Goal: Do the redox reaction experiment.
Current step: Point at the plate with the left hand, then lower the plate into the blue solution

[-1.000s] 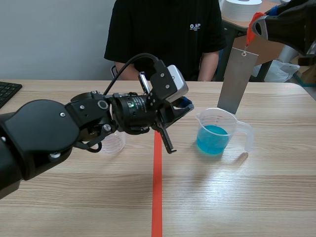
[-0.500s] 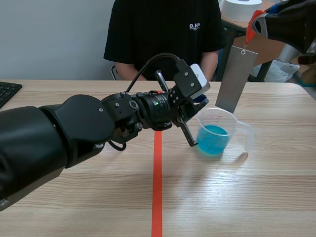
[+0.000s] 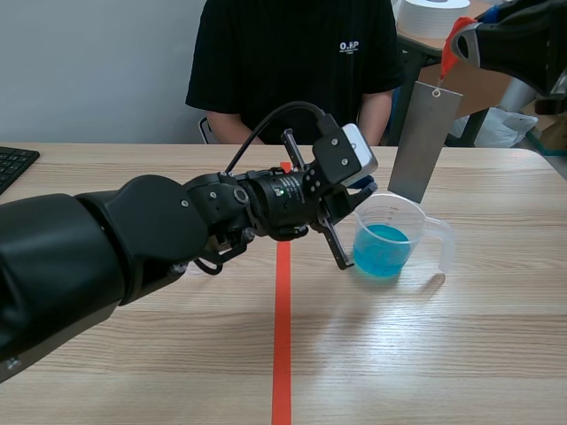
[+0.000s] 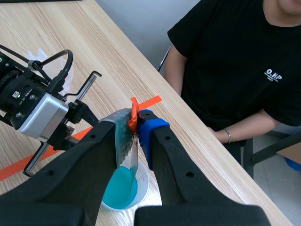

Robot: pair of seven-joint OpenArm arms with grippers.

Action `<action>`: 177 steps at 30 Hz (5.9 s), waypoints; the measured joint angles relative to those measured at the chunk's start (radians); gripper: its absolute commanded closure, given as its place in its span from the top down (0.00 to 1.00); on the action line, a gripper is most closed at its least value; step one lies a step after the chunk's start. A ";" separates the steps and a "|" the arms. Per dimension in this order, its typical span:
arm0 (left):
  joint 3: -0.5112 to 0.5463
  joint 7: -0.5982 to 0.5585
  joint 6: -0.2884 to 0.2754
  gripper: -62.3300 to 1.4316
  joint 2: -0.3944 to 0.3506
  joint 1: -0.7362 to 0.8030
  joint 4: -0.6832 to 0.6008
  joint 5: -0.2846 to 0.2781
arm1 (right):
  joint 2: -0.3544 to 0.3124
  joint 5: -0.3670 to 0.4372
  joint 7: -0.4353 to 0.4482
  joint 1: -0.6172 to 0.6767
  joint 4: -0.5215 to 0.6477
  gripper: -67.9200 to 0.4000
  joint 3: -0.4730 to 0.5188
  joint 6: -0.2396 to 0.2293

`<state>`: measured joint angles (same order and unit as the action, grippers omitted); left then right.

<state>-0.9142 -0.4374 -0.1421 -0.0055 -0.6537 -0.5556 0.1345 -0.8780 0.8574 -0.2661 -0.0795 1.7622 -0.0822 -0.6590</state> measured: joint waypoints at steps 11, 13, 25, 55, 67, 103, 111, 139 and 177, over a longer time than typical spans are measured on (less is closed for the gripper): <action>0.000 0.080 0.014 0.10 0.011 0.000 0.000 0.015 | 0.000 0.000 0.003 0.000 0.000 0.03 0.000 0.000; 0.000 0.091 0.014 0.10 0.020 0.000 0.000 0.015 | 0.000 0.000 0.003 0.000 0.000 0.03 0.000 0.000; 0.000 0.097 0.024 0.10 0.039 0.000 0.000 0.016 | 0.000 0.000 0.003 0.000 0.000 0.03 0.000 0.000; 0.000 0.089 0.044 0.10 0.038 0.000 0.000 0.016 | 0.000 0.000 0.003 0.000 0.000 0.03 0.000 0.000; 0.000 0.142 0.034 0.10 -0.255 0.111 -0.290 -0.149 | 0.000 0.000 0.011 0.000 0.000 0.03 0.000 0.000; 0.938 0.183 0.154 0.10 -0.663 1.621 -0.906 -0.353 | 0.115 -0.119 0.152 0.000 -0.201 0.03 0.000 -0.080; 0.944 0.238 0.157 0.10 -0.529 1.690 -0.906 -0.352 | 0.144 -0.159 0.214 -0.003 -0.231 0.03 -0.021 -0.081; 0.944 0.288 0.175 0.10 -0.485 1.692 -0.905 -0.352 | 0.116 -0.041 0.199 -0.003 -0.231 0.03 -0.025 -0.080; 0.944 0.288 0.175 0.10 -0.485 1.692 -0.905 -0.352 | 0.274 -0.422 0.443 -0.005 -0.440 0.03 -0.134 -0.079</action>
<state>0.0299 -0.1493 0.0330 -0.4904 1.0386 -1.4609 -0.2180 -0.6044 0.4351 0.1764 -0.0849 1.3220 -0.2165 -0.7383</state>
